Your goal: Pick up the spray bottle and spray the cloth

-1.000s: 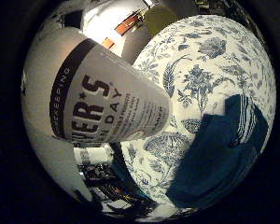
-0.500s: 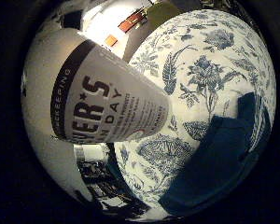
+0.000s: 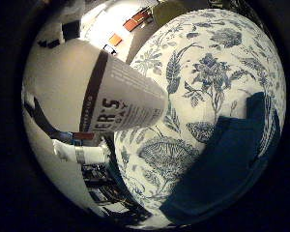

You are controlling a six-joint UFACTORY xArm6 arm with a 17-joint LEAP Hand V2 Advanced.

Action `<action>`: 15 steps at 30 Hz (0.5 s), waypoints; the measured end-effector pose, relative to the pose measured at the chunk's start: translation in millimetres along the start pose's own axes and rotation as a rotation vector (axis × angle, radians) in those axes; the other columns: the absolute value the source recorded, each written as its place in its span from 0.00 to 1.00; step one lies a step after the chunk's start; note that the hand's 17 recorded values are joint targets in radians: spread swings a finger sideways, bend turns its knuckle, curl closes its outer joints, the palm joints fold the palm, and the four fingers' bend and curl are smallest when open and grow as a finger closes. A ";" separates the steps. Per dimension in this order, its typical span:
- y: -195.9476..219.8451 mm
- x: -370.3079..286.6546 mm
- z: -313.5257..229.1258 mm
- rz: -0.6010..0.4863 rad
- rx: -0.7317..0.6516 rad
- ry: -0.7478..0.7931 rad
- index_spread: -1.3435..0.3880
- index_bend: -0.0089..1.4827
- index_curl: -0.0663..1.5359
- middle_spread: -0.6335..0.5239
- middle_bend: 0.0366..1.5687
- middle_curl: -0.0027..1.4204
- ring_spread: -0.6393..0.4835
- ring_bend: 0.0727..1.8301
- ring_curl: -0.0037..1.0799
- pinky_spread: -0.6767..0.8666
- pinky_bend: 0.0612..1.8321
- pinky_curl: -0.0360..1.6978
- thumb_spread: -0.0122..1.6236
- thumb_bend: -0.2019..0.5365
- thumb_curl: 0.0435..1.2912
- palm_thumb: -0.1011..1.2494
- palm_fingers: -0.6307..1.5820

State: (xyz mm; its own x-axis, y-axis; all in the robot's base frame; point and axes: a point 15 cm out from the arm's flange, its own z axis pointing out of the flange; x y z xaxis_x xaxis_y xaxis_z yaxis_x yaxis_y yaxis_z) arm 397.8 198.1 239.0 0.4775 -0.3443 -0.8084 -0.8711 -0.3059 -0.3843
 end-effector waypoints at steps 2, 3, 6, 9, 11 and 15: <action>1.7 3.2 -3.6 0.004 0.001 0.007 0.54 0.14 0.46 0.38 0.58 0.40 0.33 0.65 0.50 0.15 0.46 0.50 0.54 0.24 0.47 0.70 0.48; 1.5 3.3 -4.0 0.005 0.002 0.007 0.54 0.15 0.46 0.38 0.58 0.40 0.33 0.64 0.49 0.17 0.43 0.49 0.56 0.23 0.46 0.69 0.47; 1.5 6.1 -8.6 0.010 0.010 0.011 0.55 0.18 0.44 0.38 0.53 0.39 0.36 0.55 0.45 0.28 0.36 0.48 0.60 0.23 0.42 0.66 0.38; 2.1 8.7 -12.1 0.014 0.016 0.015 0.57 0.19 0.42 0.41 0.47 0.36 0.42 0.48 0.42 0.40 0.33 0.47 0.61 0.23 0.39 0.63 0.34; 4.1 12.9 -17.4 0.020 0.018 0.026 0.58 0.18 0.39 0.46 0.41 0.33 0.50 0.40 0.37 0.53 0.30 0.44 0.62 0.23 0.37 0.61 0.31; 10.1 17.7 -22.6 0.020 -0.004 0.047 0.61 0.16 0.35 0.53 0.33 0.30 0.64 0.30 0.30 0.66 0.25 0.37 0.63 0.24 0.33 0.59 0.30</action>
State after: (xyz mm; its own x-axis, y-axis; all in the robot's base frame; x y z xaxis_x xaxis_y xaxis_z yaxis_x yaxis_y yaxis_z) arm 400.0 168.8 230.9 0.4653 -0.3919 -0.7936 -0.8799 -0.3020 -0.3668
